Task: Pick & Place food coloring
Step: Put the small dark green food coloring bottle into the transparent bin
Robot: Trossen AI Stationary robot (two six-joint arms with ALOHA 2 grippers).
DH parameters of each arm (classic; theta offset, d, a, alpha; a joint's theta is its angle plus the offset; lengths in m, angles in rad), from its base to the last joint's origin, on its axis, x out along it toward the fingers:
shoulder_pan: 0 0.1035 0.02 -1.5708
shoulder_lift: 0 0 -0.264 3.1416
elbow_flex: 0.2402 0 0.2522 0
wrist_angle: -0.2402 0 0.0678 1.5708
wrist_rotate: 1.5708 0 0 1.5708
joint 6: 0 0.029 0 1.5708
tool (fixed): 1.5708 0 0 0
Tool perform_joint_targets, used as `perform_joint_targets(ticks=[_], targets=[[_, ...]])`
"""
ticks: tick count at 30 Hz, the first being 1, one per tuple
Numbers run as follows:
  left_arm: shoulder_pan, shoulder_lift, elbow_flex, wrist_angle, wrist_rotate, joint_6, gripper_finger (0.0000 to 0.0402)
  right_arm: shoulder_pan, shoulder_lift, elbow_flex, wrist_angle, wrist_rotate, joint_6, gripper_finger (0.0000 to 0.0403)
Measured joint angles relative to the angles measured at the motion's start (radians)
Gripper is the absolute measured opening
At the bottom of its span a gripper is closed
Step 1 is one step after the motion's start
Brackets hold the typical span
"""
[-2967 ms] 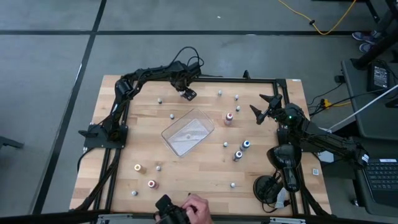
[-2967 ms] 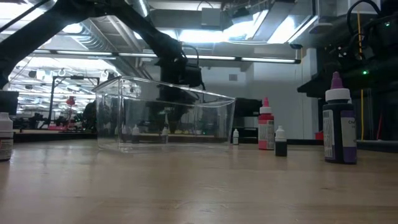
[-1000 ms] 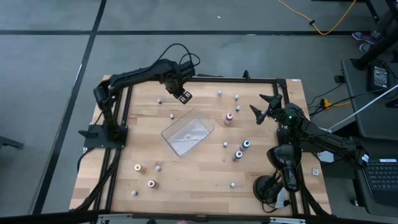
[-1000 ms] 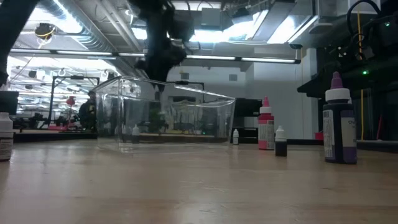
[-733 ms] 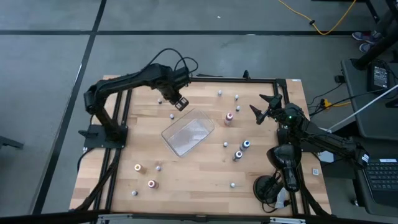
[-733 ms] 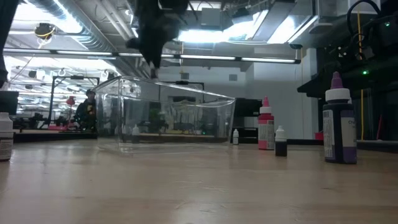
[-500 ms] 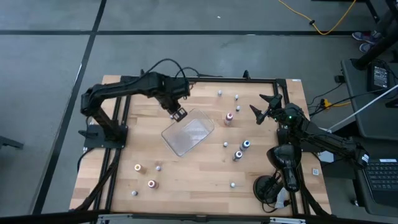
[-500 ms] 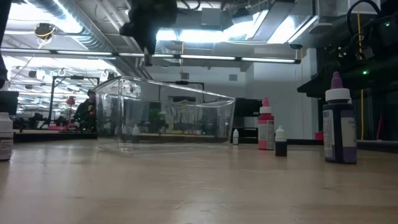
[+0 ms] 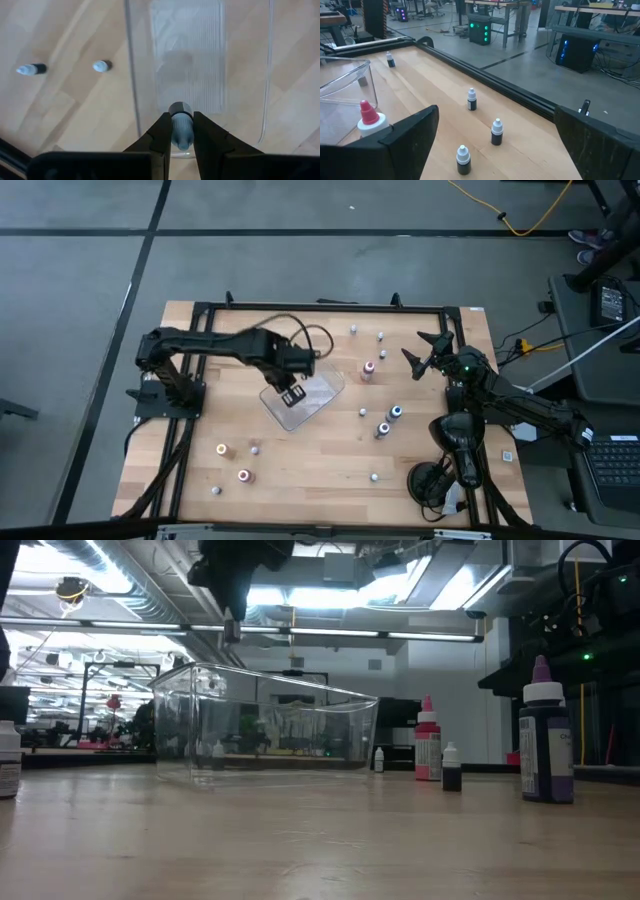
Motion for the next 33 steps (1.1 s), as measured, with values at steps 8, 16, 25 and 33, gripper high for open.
perform_joint_targets(ticks=[8,16,25,33], targets=[[-0.049,0.097,0.000,0.032,0.018,0.009,0.0052,0.000,0.000,0.000,0.000,0.000,0.001,0.0394],[-0.077,0.137,-0.035,0.051,0.014,0.202,0.0052,0.000,0.000,0.000,0.000,0.000,0.000,0.0394],[-0.095,0.137,-0.144,0.176,0.023,0.265,0.0052,0.000,0.000,0.000,0.000,0.000,0.002,0.0394],[-0.117,0.137,-0.253,0.315,0.056,0.254,0.0052,0.000,0.000,0.000,0.000,0.000,0.000,0.0394]])
